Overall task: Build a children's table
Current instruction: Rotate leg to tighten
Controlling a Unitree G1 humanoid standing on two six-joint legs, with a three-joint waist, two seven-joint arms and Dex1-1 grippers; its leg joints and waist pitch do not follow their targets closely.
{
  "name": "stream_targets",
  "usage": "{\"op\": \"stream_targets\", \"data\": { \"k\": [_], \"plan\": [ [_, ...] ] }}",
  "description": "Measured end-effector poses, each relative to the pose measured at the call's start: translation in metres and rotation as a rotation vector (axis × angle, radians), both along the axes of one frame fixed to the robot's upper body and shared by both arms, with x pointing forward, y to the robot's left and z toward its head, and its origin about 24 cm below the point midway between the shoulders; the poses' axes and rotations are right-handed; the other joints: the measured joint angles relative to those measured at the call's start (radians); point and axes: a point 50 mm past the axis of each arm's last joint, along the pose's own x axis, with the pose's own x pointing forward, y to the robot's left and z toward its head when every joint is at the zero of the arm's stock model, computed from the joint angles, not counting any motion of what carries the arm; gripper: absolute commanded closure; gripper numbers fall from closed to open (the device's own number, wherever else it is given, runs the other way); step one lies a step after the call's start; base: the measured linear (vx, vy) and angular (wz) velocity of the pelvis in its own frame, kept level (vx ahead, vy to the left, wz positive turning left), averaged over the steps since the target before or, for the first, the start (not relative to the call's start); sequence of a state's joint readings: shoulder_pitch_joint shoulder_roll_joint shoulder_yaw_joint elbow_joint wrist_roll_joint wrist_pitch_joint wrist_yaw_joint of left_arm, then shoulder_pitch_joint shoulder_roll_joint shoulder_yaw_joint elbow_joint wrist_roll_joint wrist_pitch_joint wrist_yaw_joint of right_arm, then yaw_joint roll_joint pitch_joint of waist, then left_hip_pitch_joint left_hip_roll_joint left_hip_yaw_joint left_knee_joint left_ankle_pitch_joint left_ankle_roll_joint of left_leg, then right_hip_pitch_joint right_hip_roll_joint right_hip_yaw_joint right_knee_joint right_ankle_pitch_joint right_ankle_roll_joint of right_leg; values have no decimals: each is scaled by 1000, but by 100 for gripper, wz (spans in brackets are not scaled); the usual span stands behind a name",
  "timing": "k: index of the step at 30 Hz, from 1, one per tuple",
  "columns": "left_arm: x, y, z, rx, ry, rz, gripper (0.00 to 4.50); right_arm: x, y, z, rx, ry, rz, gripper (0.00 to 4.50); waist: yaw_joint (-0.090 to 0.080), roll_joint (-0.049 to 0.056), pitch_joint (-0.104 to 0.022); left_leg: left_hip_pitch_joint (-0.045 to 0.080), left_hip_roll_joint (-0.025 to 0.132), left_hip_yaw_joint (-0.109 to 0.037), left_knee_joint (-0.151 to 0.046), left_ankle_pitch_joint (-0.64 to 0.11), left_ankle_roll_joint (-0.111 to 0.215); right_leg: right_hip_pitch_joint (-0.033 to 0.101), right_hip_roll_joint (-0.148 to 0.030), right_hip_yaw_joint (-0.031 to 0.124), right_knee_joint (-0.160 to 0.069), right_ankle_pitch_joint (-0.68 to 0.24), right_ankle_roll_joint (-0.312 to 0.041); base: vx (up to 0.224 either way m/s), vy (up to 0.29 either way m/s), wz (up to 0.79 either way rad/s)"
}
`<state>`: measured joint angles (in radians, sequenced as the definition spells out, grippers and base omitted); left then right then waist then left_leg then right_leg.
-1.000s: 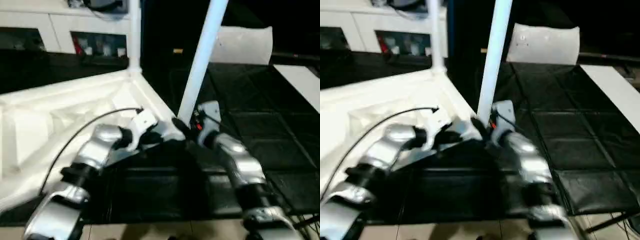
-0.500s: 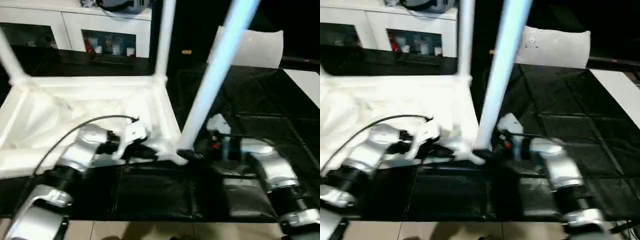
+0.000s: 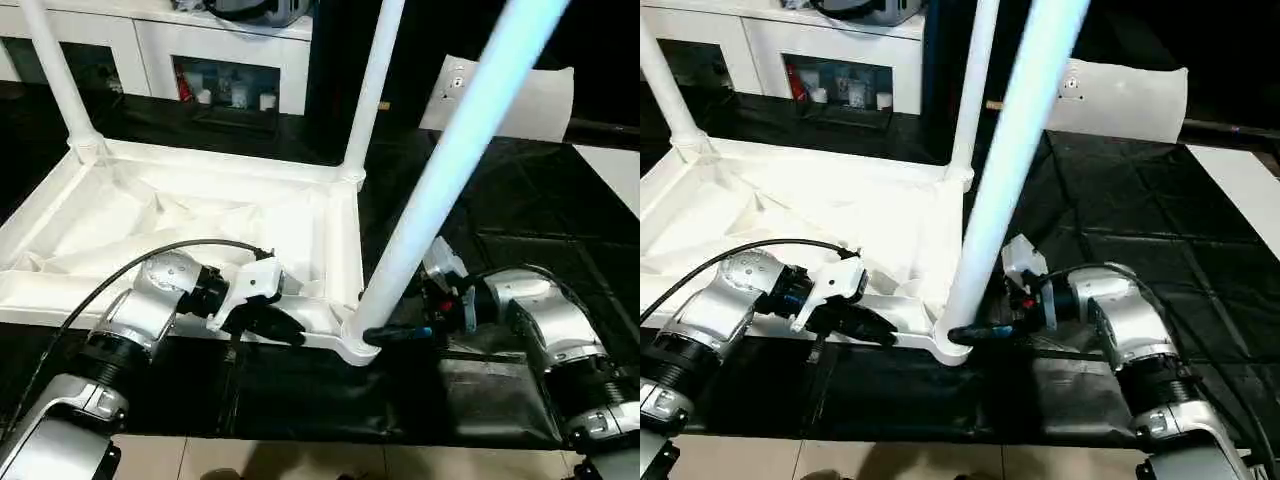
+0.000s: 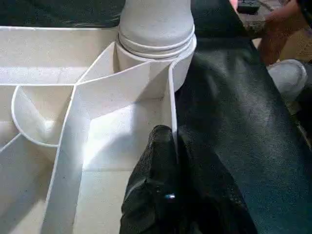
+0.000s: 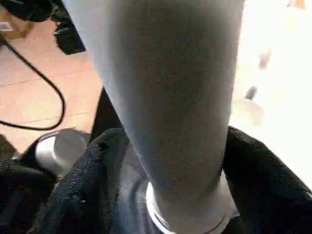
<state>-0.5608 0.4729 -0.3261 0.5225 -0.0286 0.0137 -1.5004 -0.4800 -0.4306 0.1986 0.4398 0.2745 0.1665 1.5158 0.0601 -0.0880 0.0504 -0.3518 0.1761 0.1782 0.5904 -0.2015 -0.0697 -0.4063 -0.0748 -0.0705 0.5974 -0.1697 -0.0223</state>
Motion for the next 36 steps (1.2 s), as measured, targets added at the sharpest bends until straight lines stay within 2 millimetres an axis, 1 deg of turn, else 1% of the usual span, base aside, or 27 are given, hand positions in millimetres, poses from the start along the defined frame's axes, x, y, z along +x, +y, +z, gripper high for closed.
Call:
{"op": "stream_targets", "data": {
  "k": [2,5,8,9,11,12,14,15,17,18,20,21,23,24,26,27,30,32,34,36],
  "plan": [
    [0,0,0,0,4,-7,450,0,1,-1,4,7,3,169,1,0,0,0,0,0,0,0,0,0,0,0,0,0,0,0,0,0],
    [-1,1,0,-1,7,-16,450,-1,3,-1,9,19,15,203,3,0,0,0,0,0,0,0,0,0,0,0,0,0,0,0,0,0],
    [-1,1,1,-2,6,-24,450,-1,3,-2,10,26,14,212,5,0,0,0,0,0,1,0,0,0,0,0,0,0,0,0,0,0],
    [-1,1,1,-2,6,-25,450,-2,4,-2,12,30,15,226,7,0,0,0,0,0,1,0,0,0,0,0,1,0,0,0,0,0],
    [-1,0,0,-4,6,-25,450,-4,4,-3,17,36,8,237,9,0,0,0,0,0,1,0,0,1,0,0,1,0,0,0,0,0],
    [-1,-2,0,-10,6,-26,450,-5,4,-3,19,37,-1,237,10,0,0,1,0,0,1,0,0,1,0,0,1,0,0,0,0,0],
    [0,-5,-1,-12,3,2,450,-10,5,-7,40,54,-63,242,17,1,0,2,0,0,1,0,0,2,0,0,1,0,1,0,0,0],
    [1,-5,-2,-10,0,18,450,-11,4,-9,50,63,-99,243,15,1,0,3,0,0,1,0,0,4,0,0,1,0,1,0,0,0],
    [3,-4,-3,-9,0,58,450,-9,6,-10,53,63,-166,243,4,1,0,3,0,0,1,0,-1,5,0,0,1,-3,5,-27,1,-2],
    [4,-5,-4,-12,-1,84,450,-9,6,-11,57,61,-212,243,0,1,0,3,0,0,1,0,-1,5,0,1,0,-3,5,0,0,0],
    [9,-7,-6,-22,-4,177,450,-5,10,-16,73,48,-366,244,-11,3,-2,4,0,0,2,1,-1,7,0,1,-2,-3,6,0,0,0],
    [13,-10,-7,-25,-3,229,450,-1,13,-17,78,37,-460,247,-25,4,-2,4,-1,0,3,1,-1,6,-1,1,-3,-3,6,0,0,0],
    [18,-19,-8,-31,-7,318,450,6,16,-19,82,26,-614,250,-37,6,-3,3,-2,0,3,1,-1,5,-1,1,-5,-4,6,0,0,0],
    [22,-25,-10,-39,-6,380,450,11,19,-21,89,26,-721,251,-44,8,-4,4,-1,0,4,1,-1,5,-1,0,-7,-4,6,0,0,0],
    [26,-31,-12,-47,-8,450,450,17,26,-21,95,25,-840,252,-57,16,-6,3,-2,0,4,1,-1,3,-1,0,-10,-4,6,0,0,0],
    [28,-37,-13,-57,-6,500,450,23,30,-21,98,31,-917,252,-61,19,-7,3,-2,0,4,1,-1,3,-1,0,-13,-4,6,0,0,0],
    [36,-48,-14,-64,-14,607,450,38,41,-19,78,38,-1082,252,-70,20,-8,1,-2,0,4,2,1,2,-1,0,-16,-4,6,0,0,0],
    [39,-55,-14,-69,-13,651,450,44,46,-18,63,36,-1154,252,-71,22,-9,1,-3,0,4,2,2,3,-1,1,-17,-3,6,0,0,0],
    [42,-63,-13,-75,-22,716,450,52,55,-15,54,36,-1261,252,-72,23,-9,0,-4,1,4,3,3,3,-1,2,-17,-1,3,0,0,0],
    [44,-69,-12,-78,-29,742,450,56,59,-13,40,27,-1320,252,-69,22,-9,-1,-4,1,3,3,4,2,-1,2,-17,2,1,0,0,0]
  ]
}}
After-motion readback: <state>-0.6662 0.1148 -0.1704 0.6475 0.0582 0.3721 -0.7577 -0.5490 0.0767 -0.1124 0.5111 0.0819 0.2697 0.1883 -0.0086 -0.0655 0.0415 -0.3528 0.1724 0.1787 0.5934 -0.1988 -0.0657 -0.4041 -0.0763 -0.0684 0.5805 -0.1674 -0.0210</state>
